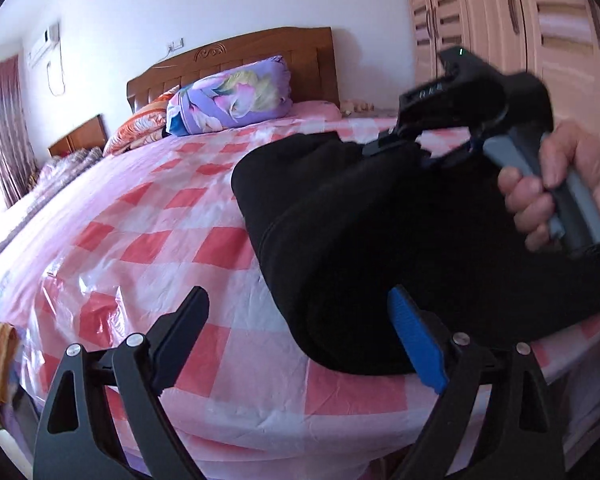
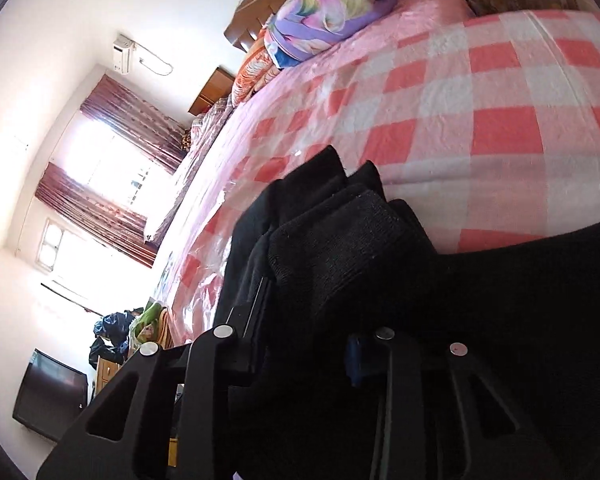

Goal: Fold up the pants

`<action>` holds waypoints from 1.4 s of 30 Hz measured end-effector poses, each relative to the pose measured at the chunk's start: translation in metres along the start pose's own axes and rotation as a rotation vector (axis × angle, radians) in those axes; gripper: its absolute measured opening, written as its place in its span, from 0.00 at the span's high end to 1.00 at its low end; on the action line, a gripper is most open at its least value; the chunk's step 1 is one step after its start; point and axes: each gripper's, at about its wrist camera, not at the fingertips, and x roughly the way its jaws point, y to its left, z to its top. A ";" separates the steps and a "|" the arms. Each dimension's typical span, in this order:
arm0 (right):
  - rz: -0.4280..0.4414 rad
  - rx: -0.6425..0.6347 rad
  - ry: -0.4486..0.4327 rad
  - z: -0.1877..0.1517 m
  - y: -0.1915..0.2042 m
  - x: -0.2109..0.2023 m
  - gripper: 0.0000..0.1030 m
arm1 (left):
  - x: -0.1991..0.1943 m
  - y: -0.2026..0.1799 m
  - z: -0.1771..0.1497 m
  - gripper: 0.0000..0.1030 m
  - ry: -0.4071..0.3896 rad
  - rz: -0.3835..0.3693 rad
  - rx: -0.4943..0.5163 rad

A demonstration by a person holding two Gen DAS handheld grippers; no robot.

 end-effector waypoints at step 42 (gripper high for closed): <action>-0.128 -0.040 -0.392 -0.139 -0.052 -0.213 0.86 | 0.017 -0.005 -0.001 0.01 0.091 0.087 -0.086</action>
